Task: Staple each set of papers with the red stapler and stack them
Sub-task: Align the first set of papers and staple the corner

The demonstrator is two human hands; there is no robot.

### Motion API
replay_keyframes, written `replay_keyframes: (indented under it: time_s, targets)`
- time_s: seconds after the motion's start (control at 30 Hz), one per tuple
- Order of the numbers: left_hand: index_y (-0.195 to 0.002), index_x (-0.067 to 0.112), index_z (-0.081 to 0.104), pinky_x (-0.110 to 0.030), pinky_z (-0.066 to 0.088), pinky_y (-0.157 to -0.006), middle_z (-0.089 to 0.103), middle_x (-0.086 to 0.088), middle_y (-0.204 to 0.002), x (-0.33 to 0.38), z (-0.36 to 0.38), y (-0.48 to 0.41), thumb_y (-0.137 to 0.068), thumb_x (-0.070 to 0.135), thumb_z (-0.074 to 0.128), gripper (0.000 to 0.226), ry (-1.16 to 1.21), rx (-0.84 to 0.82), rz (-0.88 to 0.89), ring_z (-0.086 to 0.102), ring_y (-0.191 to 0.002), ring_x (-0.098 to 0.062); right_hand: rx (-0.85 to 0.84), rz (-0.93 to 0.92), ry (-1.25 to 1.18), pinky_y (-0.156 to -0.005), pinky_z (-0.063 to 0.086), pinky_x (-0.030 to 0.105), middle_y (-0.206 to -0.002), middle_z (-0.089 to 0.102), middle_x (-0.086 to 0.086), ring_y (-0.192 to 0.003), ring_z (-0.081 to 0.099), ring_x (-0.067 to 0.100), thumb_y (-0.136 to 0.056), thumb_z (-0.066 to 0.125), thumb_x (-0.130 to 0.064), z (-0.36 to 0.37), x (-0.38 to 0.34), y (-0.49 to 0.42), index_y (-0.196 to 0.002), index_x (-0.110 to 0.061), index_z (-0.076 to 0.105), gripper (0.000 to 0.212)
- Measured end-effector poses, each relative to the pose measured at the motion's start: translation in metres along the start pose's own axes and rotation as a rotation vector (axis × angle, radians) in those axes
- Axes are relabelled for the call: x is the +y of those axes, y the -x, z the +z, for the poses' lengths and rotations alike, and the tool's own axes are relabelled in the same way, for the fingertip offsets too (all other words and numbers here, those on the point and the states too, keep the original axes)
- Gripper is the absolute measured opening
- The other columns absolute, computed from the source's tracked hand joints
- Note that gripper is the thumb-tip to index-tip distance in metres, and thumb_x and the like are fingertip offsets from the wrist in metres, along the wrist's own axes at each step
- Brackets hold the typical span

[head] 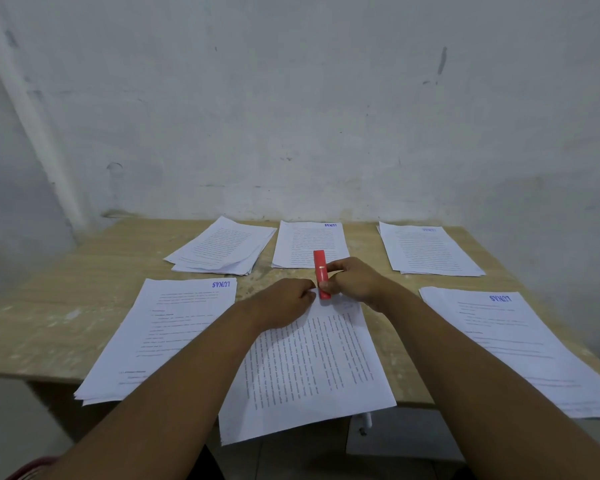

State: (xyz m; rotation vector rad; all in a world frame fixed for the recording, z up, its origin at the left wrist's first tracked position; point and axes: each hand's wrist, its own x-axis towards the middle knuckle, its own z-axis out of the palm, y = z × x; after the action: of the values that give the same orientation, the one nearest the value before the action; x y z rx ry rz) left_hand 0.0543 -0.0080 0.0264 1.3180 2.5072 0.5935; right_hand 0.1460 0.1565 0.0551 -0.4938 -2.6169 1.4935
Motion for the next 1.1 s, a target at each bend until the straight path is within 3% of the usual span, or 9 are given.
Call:
replay_keyframes:
  time_s: [0.1, 0.37, 0.5, 0.7, 0.87, 1.1]
  targets:
    - [-0.123, 0.018, 0.065, -0.029, 0.042, -0.089, 0.068, -0.005, -0.126, 0.0006, -0.0003, -0.0004, -0.112, 0.033, 0.037, 0.035, -0.008, 0.002, 0.0, 0.06, -0.104, -0.017, 0.007, 0.003, -0.006, -0.082, 0.046, 0.03, -0.106, 0.068, -0.006, -0.103, 0.061, 0.016, -0.093, 0.075, -0.012, 0.0007, -0.0003, 0.0007, -0.106, -0.022, 0.072, 0.017]
    - [-0.111, 0.022, 0.063, -0.029, 0.04, -0.083, 0.068, -0.002, -0.117, 0.0, 0.0007, -0.0003, -0.112, 0.031, 0.037, 0.027, 0.002, 0.007, 0.021, 0.059, -0.099, -0.015, 0.011, 0.018, 0.003, -0.077, 0.048, 0.027, -0.111, 0.071, 0.003, -0.102, 0.063, 0.019, -0.092, 0.075, -0.01, 0.0005, -0.0031, 0.0047, -0.112, -0.015, 0.075, 0.02]
    - [-0.108, 0.024, 0.062, -0.026, 0.038, -0.076, 0.065, -0.001, -0.109, 0.0003, 0.0012, -0.0009, -0.112, 0.03, 0.037, 0.026, 0.0, 0.006, 0.021, 0.059, -0.096, -0.014, 0.025, 0.007, 0.014, -0.086, 0.051, 0.033, -0.118, 0.073, 0.01, -0.111, 0.066, 0.027, -0.092, 0.075, -0.011, 0.0019, -0.0024, 0.0045, -0.107, -0.017, 0.074, 0.016]
    - [-0.114, 0.023, 0.063, -0.028, 0.038, -0.085, 0.068, -0.005, -0.124, 0.0008, 0.0017, -0.0021, -0.112, 0.03, 0.037, 0.027, 0.003, -0.002, 0.02, 0.057, -0.099, -0.015, 0.03, 0.011, 0.007, -0.094, 0.054, 0.039, -0.116, 0.074, 0.012, -0.111, 0.067, 0.028, -0.09, 0.075, -0.009, 0.0009, -0.0002, 0.0044, -0.107, -0.013, 0.077, 0.018]
    - [-0.125, 0.017, 0.065, -0.027, 0.038, -0.087, 0.068, -0.006, -0.127, 0.0036, 0.0008, -0.0014, -0.112, 0.029, 0.037, 0.033, -0.001, -0.003, 0.015, 0.057, -0.101, -0.014, 0.029, 0.01, 0.011, -0.096, 0.054, 0.04, -0.115, 0.074, 0.01, -0.111, 0.068, 0.027, -0.09, 0.076, -0.01, 0.0014, -0.0005, 0.0044, -0.094, -0.026, 0.073, 0.016]
    - [-0.124, 0.015, 0.066, -0.029, 0.042, -0.089, 0.069, -0.007, -0.125, 0.003, -0.0006, -0.0037, -0.112, 0.031, 0.037, 0.035, -0.011, 0.006, 0.013, 0.062, -0.106, -0.018, 0.06, 0.01, 0.029, -0.078, 0.05, 0.027, -0.118, 0.073, 0.011, -0.108, 0.065, 0.026, -0.092, 0.074, -0.01, 0.0017, -0.0007, 0.0041, -0.109, -0.014, 0.076, 0.018]
